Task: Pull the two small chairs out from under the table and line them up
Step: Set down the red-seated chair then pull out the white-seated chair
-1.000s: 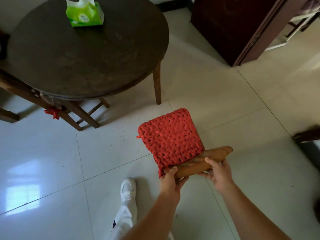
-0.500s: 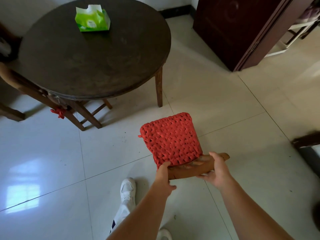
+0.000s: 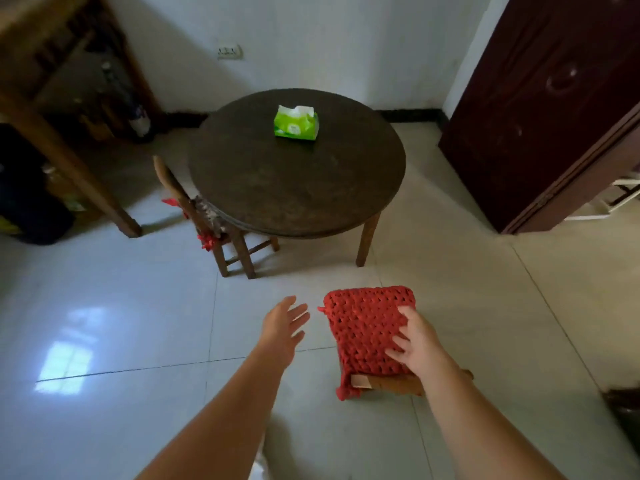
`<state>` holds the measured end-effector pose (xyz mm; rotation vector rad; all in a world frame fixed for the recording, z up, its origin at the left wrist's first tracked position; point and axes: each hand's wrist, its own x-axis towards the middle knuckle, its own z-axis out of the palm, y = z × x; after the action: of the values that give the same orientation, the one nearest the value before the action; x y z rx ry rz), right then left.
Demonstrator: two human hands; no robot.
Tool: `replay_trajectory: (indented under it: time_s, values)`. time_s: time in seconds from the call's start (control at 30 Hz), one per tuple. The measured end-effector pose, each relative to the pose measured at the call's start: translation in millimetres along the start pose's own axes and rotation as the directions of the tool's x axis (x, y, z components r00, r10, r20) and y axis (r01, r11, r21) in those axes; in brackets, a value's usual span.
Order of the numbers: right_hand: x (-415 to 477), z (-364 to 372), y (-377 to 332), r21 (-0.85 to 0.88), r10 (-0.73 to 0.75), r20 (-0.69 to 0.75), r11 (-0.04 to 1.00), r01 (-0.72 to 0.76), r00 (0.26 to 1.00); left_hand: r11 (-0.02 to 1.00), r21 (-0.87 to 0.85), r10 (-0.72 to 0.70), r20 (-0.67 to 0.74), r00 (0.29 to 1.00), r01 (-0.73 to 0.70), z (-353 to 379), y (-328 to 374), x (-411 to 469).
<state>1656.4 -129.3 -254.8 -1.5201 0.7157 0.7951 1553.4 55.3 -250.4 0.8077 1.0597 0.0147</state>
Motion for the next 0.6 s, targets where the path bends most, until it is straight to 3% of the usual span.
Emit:
replay_trajectory:
  time_s: [0.13,0.33,0.6]
  values:
    - [-38,68,-12,-0.051,-0.070,0.168,0.996,0.079,0.983,0.994,-0.086,0.078,0.048,0.996,-0.073,-56,51,-19]
    - [-79,196,-25,-0.166,-0.084,0.317,0.976,0.142,0.945,0.987,-0.070,0.147,0.035,0.989,-0.144,-154,135,-24]
    - [-113,347,-31,-0.086,-0.095,0.463,0.985,0.152,0.881,0.970,-0.098,0.227,0.064,0.972,-0.221,-267,248,-8]
